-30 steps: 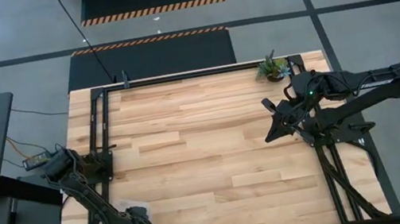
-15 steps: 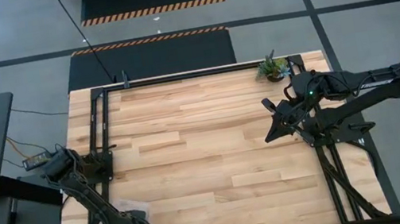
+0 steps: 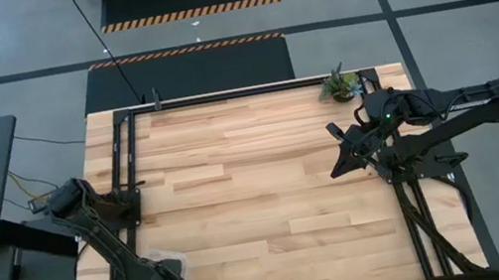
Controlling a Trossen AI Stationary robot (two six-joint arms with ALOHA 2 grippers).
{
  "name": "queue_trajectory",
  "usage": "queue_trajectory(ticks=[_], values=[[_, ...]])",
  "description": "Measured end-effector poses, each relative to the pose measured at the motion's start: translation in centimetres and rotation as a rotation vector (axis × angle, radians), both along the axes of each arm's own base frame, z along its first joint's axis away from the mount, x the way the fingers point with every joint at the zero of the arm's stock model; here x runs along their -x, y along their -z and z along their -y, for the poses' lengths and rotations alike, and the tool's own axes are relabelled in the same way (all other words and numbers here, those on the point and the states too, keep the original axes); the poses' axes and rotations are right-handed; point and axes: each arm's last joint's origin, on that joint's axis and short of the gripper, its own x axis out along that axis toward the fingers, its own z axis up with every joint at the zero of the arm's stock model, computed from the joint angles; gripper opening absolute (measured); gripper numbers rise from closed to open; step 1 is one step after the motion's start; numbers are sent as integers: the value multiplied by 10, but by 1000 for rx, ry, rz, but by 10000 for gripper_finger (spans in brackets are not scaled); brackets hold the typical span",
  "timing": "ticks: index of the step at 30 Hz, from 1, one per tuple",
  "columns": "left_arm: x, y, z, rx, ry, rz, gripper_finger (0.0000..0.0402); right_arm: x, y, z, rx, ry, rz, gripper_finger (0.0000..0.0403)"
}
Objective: Nest measuring cups in basket
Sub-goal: Put the stacked measuring cups into the transparent bin, then adjust the transparent bin
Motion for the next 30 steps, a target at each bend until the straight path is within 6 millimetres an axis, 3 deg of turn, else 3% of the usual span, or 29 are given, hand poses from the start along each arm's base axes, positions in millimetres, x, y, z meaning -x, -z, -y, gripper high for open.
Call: queue_trajectory(ticks=[3, 9, 19, 30], values=[[-1, -8, -5, -36, -28, 95, 187, 0, 0, 0, 0, 0, 0, 17], [-22, -25, -23, -150, -42, 423, 187, 0, 0, 0, -6, 3, -3, 17], [-49, -14, -52, -243, 156, 384, 187, 0, 0, 0, -4, 3, 0, 17], [-50, -6, -62, -270, 131, 339, 187, 0, 0, 0, -5, 2, -1, 17]])
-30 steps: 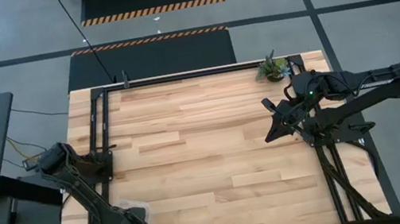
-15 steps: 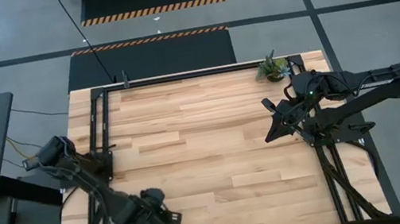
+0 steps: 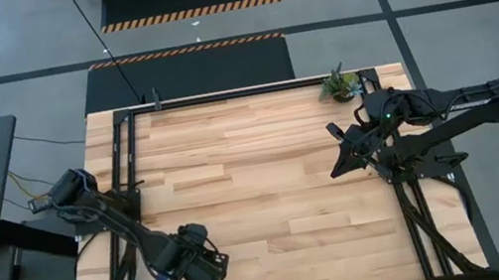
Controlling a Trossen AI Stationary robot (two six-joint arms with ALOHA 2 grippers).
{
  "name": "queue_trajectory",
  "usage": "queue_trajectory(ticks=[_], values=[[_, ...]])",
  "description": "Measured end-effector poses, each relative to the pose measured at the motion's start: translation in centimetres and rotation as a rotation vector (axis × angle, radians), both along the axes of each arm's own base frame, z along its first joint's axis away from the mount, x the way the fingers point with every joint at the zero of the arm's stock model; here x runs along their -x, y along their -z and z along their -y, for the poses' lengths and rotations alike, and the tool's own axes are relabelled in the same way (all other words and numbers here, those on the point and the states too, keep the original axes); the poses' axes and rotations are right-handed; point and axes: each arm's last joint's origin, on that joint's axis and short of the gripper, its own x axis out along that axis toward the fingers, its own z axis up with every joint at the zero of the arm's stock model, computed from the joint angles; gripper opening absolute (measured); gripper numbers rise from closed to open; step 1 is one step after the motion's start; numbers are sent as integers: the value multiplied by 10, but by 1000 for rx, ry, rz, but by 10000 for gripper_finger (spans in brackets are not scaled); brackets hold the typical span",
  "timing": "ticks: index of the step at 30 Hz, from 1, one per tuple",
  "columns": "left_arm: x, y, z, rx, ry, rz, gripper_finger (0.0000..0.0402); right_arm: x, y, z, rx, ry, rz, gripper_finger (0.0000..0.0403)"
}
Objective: Nest measuring cups in basket
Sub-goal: Adjust the transparent bin
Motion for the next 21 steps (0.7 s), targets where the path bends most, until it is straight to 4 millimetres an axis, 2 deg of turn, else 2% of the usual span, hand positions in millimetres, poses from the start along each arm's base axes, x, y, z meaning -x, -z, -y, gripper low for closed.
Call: queue_trajectory(ticks=[7, 21], values=[[3, 26, 0, 64, 0, -4, 187, 0, 0, 0, 0, 0, 0, 17], [20, 49, -9, 78, 13, -195, 187, 0, 0, 0, -20, 8, -12, 17]])
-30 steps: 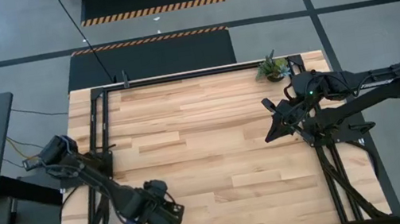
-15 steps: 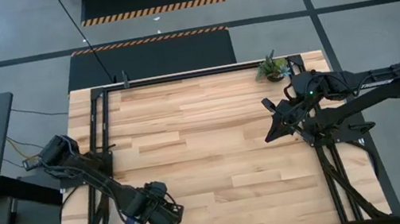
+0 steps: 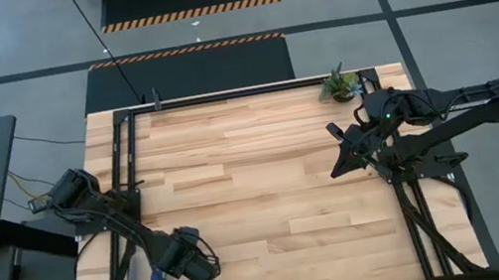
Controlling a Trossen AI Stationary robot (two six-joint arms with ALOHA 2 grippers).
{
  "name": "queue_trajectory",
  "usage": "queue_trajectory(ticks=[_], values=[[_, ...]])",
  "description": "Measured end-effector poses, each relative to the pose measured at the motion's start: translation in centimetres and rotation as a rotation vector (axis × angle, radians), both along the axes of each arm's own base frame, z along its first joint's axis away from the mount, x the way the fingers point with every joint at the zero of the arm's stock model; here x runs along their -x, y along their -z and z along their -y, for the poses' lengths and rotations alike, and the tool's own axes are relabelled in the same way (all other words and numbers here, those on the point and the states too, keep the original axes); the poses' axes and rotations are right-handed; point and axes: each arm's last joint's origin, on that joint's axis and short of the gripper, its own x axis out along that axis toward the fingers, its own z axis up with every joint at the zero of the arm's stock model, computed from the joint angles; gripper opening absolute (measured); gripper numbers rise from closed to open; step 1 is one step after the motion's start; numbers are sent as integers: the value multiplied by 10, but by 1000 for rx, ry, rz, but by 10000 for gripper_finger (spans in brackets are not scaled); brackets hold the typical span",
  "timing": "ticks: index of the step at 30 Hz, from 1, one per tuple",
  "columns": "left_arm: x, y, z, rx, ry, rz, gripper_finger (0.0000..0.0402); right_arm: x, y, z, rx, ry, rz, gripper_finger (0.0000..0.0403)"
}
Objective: Nest measuring cups in basket
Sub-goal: Adjust the transparent bin, then return to Home Position
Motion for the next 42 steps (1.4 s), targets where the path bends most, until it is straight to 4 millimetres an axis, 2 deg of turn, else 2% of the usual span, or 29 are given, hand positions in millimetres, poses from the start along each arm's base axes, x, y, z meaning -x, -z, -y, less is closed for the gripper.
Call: queue_trajectory(ticks=[7, 11, 16, 24, 28, 32, 35, 38, 42], values=[[5, -1, -3, -52, -39, -47, 187, 0, 0, 0, -5, 1, -1, 17], [-3, -17, 2, -79, -1, 50, 187, 2, -2, 0, -33, 13, -4, 17], [-6, -59, -6, -199, 116, 175, 187, 12, -10, 0, -66, 25, 45, 17], [0, -135, -35, -454, 454, 457, 187, 44, -27, 3, -154, 125, 137, 17], [13, -173, -57, -613, 566, 582, 187, 60, -33, 5, -165, 177, 197, 17], [30, -205, -79, -756, 608, 667, 187, 74, -38, 6, -171, 219, 252, 17], [46, -224, -93, -828, 684, 704, 187, 83, -40, 7, -160, 219, 286, 17], [58, -241, -103, -858, 615, 795, 188, 91, -41, 8, -153, 238, 318, 17], [76, -260, -117, -979, 632, 829, 188, 99, -42, 9, -130, 262, 358, 17]])
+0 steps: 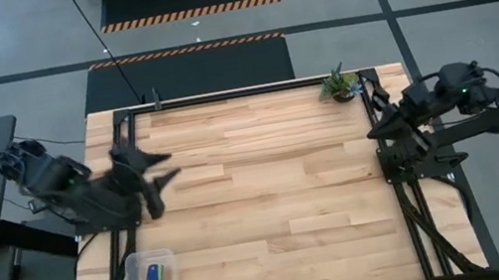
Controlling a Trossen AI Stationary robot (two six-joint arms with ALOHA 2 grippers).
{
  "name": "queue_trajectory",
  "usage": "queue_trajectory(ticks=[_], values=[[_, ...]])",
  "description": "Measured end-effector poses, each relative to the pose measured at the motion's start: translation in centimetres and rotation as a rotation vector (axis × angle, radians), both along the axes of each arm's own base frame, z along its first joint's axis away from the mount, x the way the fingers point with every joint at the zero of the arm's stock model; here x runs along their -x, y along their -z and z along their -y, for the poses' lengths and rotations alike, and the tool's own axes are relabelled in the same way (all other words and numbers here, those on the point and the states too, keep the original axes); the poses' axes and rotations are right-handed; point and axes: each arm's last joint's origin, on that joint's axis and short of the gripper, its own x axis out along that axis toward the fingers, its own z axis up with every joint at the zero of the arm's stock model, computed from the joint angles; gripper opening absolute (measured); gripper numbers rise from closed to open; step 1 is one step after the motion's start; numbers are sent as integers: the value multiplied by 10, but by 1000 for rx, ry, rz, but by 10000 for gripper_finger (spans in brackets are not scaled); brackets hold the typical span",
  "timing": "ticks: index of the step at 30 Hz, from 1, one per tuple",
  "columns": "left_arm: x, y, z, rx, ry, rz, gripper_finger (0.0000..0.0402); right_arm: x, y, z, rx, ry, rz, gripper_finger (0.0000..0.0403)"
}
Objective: Nest measuring cups in basket
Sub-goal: Return to Home Position
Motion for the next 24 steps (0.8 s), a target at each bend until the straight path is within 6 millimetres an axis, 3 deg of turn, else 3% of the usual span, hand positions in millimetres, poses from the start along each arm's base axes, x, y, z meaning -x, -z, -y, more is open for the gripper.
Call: queue_trajectory(ticks=[6, 14, 19, 24], values=[[34, -17, -23, -21, 97, 30, 188, 10, -2, 2, -4, 72, 38, 17], [102, -30, -67, 72, 296, 143, 188, 15, -2, 5, -11, 159, 58, 17], [144, -27, -95, 123, 359, 214, 188, 23, -3, 7, 14, 243, 94, 17], [171, -20, -113, 127, 426, 248, 188, 33, -3, 9, 21, 290, 123, 17]])
